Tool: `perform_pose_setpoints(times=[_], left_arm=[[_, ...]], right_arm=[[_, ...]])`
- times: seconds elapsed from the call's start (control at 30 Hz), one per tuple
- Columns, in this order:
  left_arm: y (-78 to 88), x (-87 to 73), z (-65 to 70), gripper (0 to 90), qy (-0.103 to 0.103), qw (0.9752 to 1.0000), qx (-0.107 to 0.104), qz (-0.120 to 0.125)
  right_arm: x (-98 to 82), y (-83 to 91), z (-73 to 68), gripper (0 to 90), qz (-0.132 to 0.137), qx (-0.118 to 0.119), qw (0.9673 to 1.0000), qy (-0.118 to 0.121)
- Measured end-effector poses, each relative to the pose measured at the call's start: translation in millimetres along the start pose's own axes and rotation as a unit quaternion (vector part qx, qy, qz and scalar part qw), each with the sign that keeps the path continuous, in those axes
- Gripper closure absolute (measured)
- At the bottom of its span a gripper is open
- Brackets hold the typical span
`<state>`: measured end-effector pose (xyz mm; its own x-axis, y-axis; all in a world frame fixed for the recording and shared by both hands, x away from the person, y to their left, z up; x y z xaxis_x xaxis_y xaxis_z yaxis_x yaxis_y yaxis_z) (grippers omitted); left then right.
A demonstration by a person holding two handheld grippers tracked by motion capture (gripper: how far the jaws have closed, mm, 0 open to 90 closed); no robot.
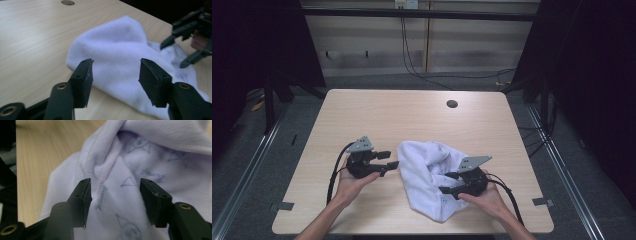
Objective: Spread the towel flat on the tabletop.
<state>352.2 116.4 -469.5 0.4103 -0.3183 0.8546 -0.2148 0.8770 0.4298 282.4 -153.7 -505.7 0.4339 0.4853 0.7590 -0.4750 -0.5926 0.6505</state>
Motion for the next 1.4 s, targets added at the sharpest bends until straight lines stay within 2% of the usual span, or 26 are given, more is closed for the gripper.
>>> perform_pose_setpoints(times=[0.03, 0.1, 0.13, 0.17, 0.2, 0.27, 0.33, 0.37, 0.4, 0.43, 0.5, 0.6, 0.63, 0.73, 0.8, 0.87, 0.93, 0.97, 1.03, 1.07, 1.1, 1.13, 1.23, 1.3, 1.33, 1.4], left_arm=[[0.0, 0.0, 0.0, 40.5, 0.0, 1.0, 0.0, 0.0], [-9.1, 9.1, -8.7, 38.5, -0.004, 0.9999, 0.01, 0.0], [-19.2, 13.1, -21.1, 35.6, -0.004, 0.9998, 0.021, -0.001], [-19.2, 13.1, -21.1, 33.1, -0.004, 0.9998, 0.021, -0.001], [-32.0, 9.9, -35.8, 29.9, 0.019, 0.9997, -0.001, -0.014], [-45.8, 1.1, -49.3, 27.1, 0.048, 0.9984, 0.0, -0.03], [-52.7, -5.7, -53.4, 27.3, 0.06, 0.9973, -0.009, -0.042], [-55.9, -9.1, -53.3, 35.6, 0.062, 0.9969, -0.016, -0.046], [-58.7, -13.1, -49.5, 50.3, 0.051, 0.9966, -0.024, -0.06], [-58.7, -14.1, -46.5, 63.1, 0.041, 0.9967, -0.017, -0.068], [-51.0, -12.5, -39.4, 82.1, 0.034, 0.9972, -0.03, -0.06], [-17.9, -5.0, -36.3, 84.3, 0.045, 0.9985, -0.028, -0.013], [-17.9, -5.0, -36.3, 84.3, 0.045, 0.9985, -0.028, -0.013], [10.4, -4.2, -27.8, 84.3, 0.051, 0.9975, -0.044, 0.019], [14.6, -3.7, -23.4, 84.2, 0.052, 0.997, -0.051, 0.028], [21.9, -2.0, -7.9, 84.1, 0.038, 0.997, -0.059, 0.032], [25.4, -1.1, -4.2, 84.2, 0.036, 0.9971, -0.056, 0.036], [30.5, 0.0, -2.6, 84.3, 0.04, 0.9963, -0.061, 0.046], [33.4, 0.4, -3.1, 84.3, 0.044, 0.9959, -0.06, 0.051], [38.4, 0.6, -5.4, 84.3, 0.05, 0.9956, -0.05, 0.061], [38.4, 0.6, -5.4, 84.3, 0.05, 0.9956, -0.05, 0.061], [43.9, 0.9, -9.5, 84.4, 0.057, 0.9949, -0.043, 0.07], [51.2, 2.4, -13.5, 84.4, 0.07, 0.9928, -0.034, 0.091], [58.8, 6.5, -15.9, 84.4, 0.074, 0.991, -0.033, 0.107], [62.5, 14.1, -12.7, 84.4, 0.074, 0.9886, -0.041, 0.125], [63.8, 19.8, -10.6, 84.5, 0.069, 0.9886, -0.037, 0.129]], right_arm=[[0.0, 0.0, 0.0, 44.6, 0.0, 0.0, 1.0, 0.0], [-0.7, 9.7, 4.9, 50.8, 0.017, -0.012, 0.9995, -0.024], [-4.1, 11.8, 9.2, 52.8, 0.024, -0.017, 0.9988, -0.039], [-4.1, 11.8, 9.2, 52.8, 0.024, -0.017, 0.9988, -0.039], [-8.2, 7.6, 11.0, 53.3, 0.015, -0.021, 0.9987, -0.043], [-10.7, 0.3, 10.3, 51.8, 0.009, -0.018, 0.9987, -0.047], [-11.0, -3.3, 9.0, 51.8, 0.007, -0.013, 0.9988, -0.046], [-10.5, -6.5, 7.4, 52.9, 0.004, -0.012, 0.9991, -0.042], [-10.2, -7.5, 6.5, 58.1, 0.001, -0.013, 0.9991, -0.039], [-9.3, -8.1, 4.6, 66.2, -0.003, -0.01, 0.9994, -0.034], [-7.2, -4.8, 4.5, 79.4, -0.007, -0.022, 0.9992, -0.031], [-6.3, 5.2, 13.2, 81.9, 0.001, -0.039, 0.998, -0.05], [-6.3, 5.2, 13.2, 81.9, 0.001, -0.039, 0.998, -0.05], [-4.7, 23.4, 33.9, 83.0, 0.025, -0.072, 0.9939, -0.08], [-0.9, 32.6, 41.6, 83.2, 0.036, -0.082, 0.9914, -0.096], [2.9, 40.4, 48.4, 83.7, 0.044, -0.096, 0.9889, -0.105], [3.8, 43.9, 51.5, 84.2, 0.043, -0.107, 0.9879, -0.104], [2.5, 51.3, 59.4, 84.2, 0.041, -0.133, 0.9845, -0.106], [0.9, 54.9, 63.5, 84.5, 0.044, -0.131, 0.9839, -0.113], [-2.9, 61.7, 73.4, 84.7, 0.049, -0.148, 0.9795, -0.127], [-2.9, 61.7, 73.4, 84.7, 0.049, -0.148, 0.9795, -0.127], [-6.1, 67.6, 81.7, 84.8, 0.05, -0.165, 0.976, -0.133], [-8.3, 80.6, 94.9, 84.9, 0.063, -0.182, 0.9688, -0.156], [-7.8, 86.9, 99.6, 84.9, 0.072, -0.181, 0.967, -0.164], [-0.8, 99.3, 104.9, 85.0, 0.097, -0.178, 0.9641, -0.172], [3.1, 101.7, 105.3, 85.1, 0.1, -0.183, 0.9635, -0.168]])
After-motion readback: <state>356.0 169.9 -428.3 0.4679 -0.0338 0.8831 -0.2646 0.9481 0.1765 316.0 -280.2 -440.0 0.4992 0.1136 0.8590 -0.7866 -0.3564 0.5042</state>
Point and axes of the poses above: each handheld gripper's, and its own axes: y roughly backward along the jaws, x roughly out of its top, z roughly to its right, the point moved 5 cm from there along -y, roughly forward along the jaws, and after that the axes turned 10 degrees about -x, right-handed, at the moved point
